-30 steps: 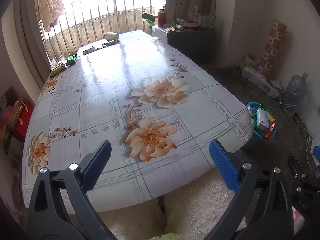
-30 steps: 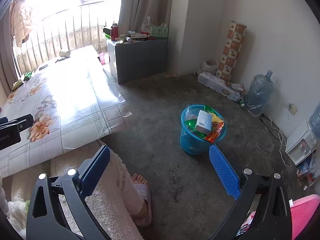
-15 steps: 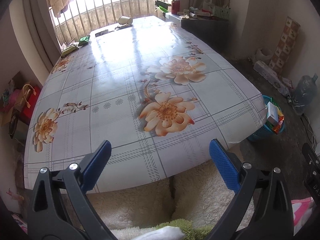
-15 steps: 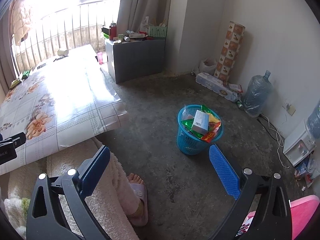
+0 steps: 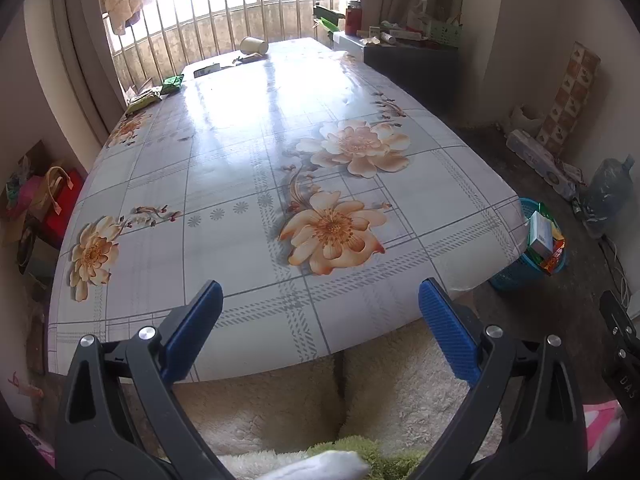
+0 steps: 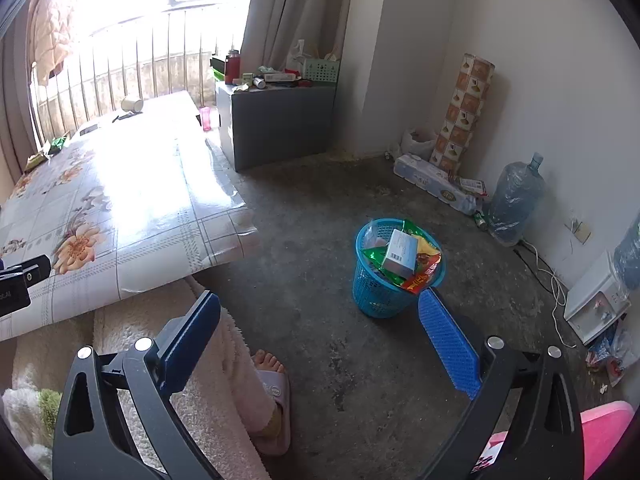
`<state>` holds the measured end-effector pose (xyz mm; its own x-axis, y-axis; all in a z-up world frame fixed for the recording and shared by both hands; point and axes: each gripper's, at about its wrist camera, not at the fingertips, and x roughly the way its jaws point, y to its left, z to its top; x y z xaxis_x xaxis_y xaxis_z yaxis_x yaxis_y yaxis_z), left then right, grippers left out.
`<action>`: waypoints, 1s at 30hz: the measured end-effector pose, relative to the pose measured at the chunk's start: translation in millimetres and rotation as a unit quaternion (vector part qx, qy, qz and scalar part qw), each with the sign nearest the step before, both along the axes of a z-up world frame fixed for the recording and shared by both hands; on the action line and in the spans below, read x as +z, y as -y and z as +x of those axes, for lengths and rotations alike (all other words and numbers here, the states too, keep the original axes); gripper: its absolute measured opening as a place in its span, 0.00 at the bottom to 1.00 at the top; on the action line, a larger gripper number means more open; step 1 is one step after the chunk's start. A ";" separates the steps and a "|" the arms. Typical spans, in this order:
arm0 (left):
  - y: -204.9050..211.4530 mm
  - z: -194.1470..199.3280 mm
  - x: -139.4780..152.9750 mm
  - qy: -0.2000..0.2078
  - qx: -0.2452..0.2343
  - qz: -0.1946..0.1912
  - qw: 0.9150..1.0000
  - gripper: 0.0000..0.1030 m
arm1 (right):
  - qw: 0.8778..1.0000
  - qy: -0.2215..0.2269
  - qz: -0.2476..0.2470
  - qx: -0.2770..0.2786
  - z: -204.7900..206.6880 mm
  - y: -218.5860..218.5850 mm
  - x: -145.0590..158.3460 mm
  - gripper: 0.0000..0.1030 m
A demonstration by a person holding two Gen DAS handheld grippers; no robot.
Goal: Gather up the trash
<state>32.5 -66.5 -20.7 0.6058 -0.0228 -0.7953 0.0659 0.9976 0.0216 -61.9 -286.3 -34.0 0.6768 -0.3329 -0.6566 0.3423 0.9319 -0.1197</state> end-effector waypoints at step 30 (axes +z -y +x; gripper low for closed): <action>-5.7 81.6 41.4 -0.086 0.009 -0.045 0.995 0.92 | 0.995 -0.080 0.046 0.026 82.2 3.9 51.0 0.94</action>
<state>114.1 -60.8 20.8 0.4610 -0.0890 -0.8829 0.0428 0.9960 -0.0780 20.3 -290.2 17.0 0.5752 -0.2336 -0.7840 0.2768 0.9574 -0.0822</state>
